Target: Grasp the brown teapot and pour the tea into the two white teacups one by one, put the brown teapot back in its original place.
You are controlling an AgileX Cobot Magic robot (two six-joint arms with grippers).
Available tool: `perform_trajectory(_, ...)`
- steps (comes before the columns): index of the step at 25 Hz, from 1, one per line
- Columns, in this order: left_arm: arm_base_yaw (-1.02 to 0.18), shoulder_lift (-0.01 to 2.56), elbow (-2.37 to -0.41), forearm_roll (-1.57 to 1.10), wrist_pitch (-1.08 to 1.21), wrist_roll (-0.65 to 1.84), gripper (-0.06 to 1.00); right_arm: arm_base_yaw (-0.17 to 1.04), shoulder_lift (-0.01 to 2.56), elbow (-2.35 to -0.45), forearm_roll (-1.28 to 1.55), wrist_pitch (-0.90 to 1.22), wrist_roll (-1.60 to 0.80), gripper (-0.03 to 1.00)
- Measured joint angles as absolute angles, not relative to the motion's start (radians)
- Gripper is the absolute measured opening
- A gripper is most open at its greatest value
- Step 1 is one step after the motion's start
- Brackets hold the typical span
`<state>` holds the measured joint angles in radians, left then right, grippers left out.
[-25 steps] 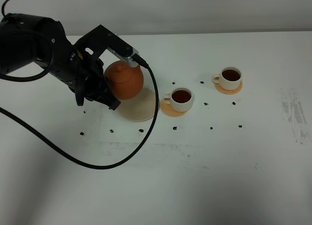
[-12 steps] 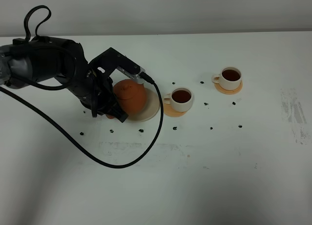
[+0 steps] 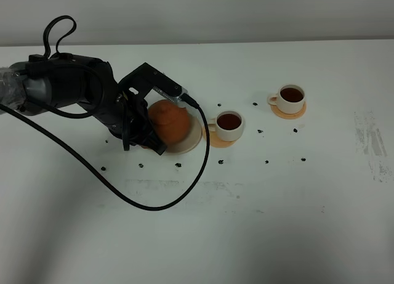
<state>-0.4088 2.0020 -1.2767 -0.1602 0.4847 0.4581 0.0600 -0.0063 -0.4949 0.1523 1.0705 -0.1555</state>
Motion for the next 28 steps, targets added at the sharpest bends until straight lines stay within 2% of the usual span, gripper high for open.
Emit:
perform_trajectory(5, -0.409, 2.002, -1.277, -0.161, 0.495, 0.466, 0.14, 0.06, -0.006, -0.495, 0.152, 1.07, -0.156, 0.43)
perform_trajectory(11, -0.409, 2.002, -1.277, -0.163, 0.496, 0.469, 0.38, 0.06, -0.006, -0.495, 0.152, 1.07, -0.156, 0.43)
perform_trajectory(13, -0.409, 1.997, -1.277, -0.166, 0.503, 0.469, 0.42, 0.06, -0.006, -0.495, 0.152, 1.07, -0.156, 0.43)
perform_trajectory(22, -0.395, 1.743, -1.221, -0.165, 0.558, 0.47, 0.44, 0.06, -0.006, -0.495, 0.152, 1.07, -0.156, 0.43)
perform_trajectory(28, -0.301, 1.464, -1.077, -0.165, 0.546, 0.47, 0.44, 0.06, -0.006, -0.495, 0.152, 1.07, -0.156, 0.43)
